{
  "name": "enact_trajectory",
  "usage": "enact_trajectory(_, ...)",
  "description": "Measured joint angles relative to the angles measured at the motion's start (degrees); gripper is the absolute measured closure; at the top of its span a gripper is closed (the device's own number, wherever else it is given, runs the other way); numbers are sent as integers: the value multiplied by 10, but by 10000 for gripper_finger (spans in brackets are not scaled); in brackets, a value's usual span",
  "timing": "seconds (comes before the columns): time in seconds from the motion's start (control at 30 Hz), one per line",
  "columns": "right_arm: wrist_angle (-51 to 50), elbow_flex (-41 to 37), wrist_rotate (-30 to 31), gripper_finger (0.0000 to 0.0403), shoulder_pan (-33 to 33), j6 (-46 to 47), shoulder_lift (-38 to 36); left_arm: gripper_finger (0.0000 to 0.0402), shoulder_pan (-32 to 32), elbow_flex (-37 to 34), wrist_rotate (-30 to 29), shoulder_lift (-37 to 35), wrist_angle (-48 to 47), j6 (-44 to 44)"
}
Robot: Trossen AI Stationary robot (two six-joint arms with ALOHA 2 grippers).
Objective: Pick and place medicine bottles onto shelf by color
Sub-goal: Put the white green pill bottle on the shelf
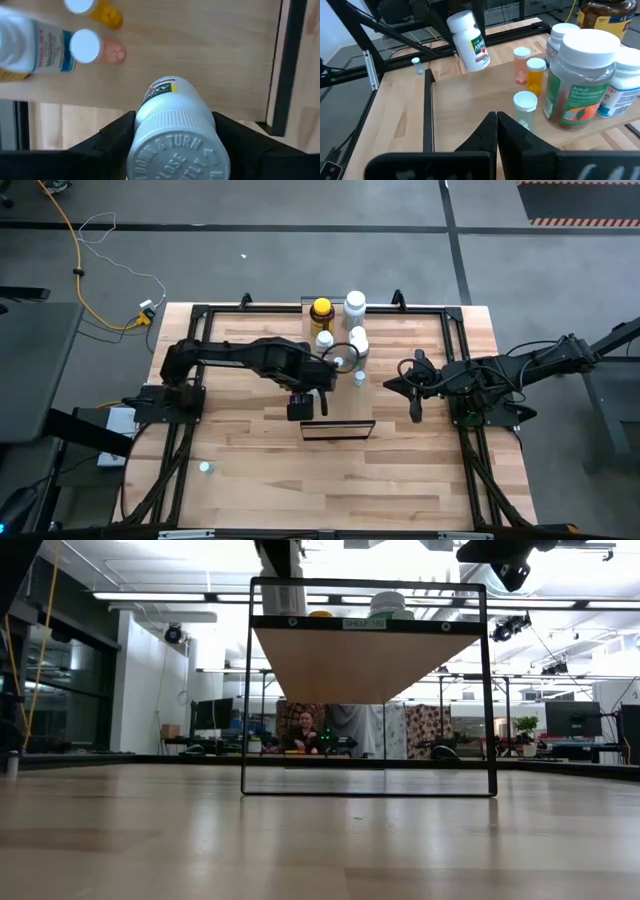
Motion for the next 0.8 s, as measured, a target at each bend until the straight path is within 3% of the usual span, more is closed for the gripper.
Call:
enact_trajectory(0.57,0,0,7,402,0,29,0,174,16,0,-32,22,43,136)
enact_trajectory(0.8,0,0,7,402,0,29,0,174,33,0,2,22,46,160)
